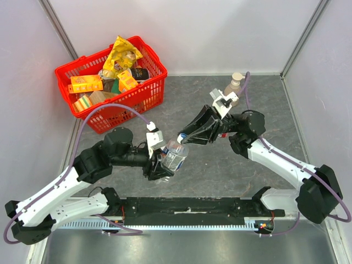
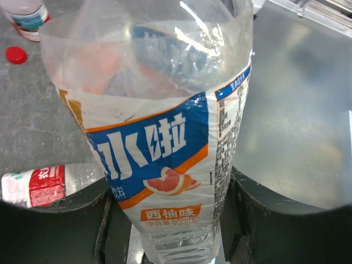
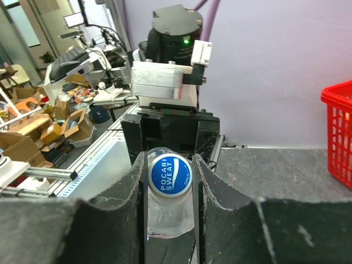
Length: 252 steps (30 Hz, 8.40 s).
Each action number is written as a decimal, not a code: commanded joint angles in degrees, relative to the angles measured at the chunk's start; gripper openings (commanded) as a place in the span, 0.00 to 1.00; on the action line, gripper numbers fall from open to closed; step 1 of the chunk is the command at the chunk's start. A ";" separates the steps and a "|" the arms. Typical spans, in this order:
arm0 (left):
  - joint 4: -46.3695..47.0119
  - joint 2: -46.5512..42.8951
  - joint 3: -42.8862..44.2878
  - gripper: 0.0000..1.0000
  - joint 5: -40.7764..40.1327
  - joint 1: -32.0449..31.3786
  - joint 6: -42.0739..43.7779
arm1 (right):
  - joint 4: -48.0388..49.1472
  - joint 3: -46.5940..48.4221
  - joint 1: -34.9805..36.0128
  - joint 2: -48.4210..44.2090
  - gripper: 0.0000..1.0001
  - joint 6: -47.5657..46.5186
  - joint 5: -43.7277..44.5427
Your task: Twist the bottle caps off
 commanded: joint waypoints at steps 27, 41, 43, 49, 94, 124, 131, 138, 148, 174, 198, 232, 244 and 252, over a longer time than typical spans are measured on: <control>6.94 -0.85 -0.89 0.12 5.71 -0.95 1.99 | -1.50 0.65 0.47 -1.11 0.94 -3.51 4.47; 2.28 0.82 -3.35 0.11 -11.24 -0.95 2.87 | -37.03 7.06 0.47 -5.96 0.98 -21.63 20.73; 1.93 1.08 -3.62 0.09 -17.11 -0.95 2.27 | -40.54 7.94 0.38 -5.70 0.98 -21.90 24.41; -0.18 1.96 -4.41 0.08 -28.47 -0.95 1.12 | -46.18 10.49 0.38 -3.85 0.98 -20.41 31.28; -2.47 9.44 -6.08 0.05 -47.73 -0.95 -0.03 | -43.81 13.92 2.05 13.99 0.46 -6.87 25.75; -2.91 7.77 -5.46 0.03 -46.50 -0.95 -0.90 | -31.59 8.65 2.14 12.77 0.00 -2.91 19.43; -2.38 5.48 -4.15 0.02 -39.49 -0.87 -1.17 | -30.19 7.24 2.14 9.51 0.00 -6.60 16.53; -1.59 5.48 -2.65 0.02 -24.28 -0.95 -1.08 | -31.32 6.98 2.14 6.00 0.00 -12.57 10.37; 2.89 2.23 -3.00 0.02 -9.07 -0.95 -0.20 | -40.38 7.06 2.05 0.02 0.00 -26.64 5.54; 8.34 0.12 -2.39 0.02 13.53 -0.95 -0.20 | -17.26 2.05 2.14 -5.34 0.00 -18.74 -7.21; 2.81 -0.14 -4.41 0.02 -10.00 -0.95 1.29 | -38.52 3.02 2.14 -15.01 0.98 -28.14 28.97; -2.82 6.45 -6.87 0.02 -45.18 -0.95 -2.40 | -42.67 11.81 2.84 7.22 0.79 -13.55 32.08; -2.82 6.62 -6.69 0.02 -44.30 -0.96 -2.22 | -44.16 13.74 4.07 9.95 0.65 -14.25 28.83; -2.82 6.71 -6.69 0.02 -44.30 -0.95 -2.22 | -45.56 14.36 4.51 11.09 0.57 -14.60 27.60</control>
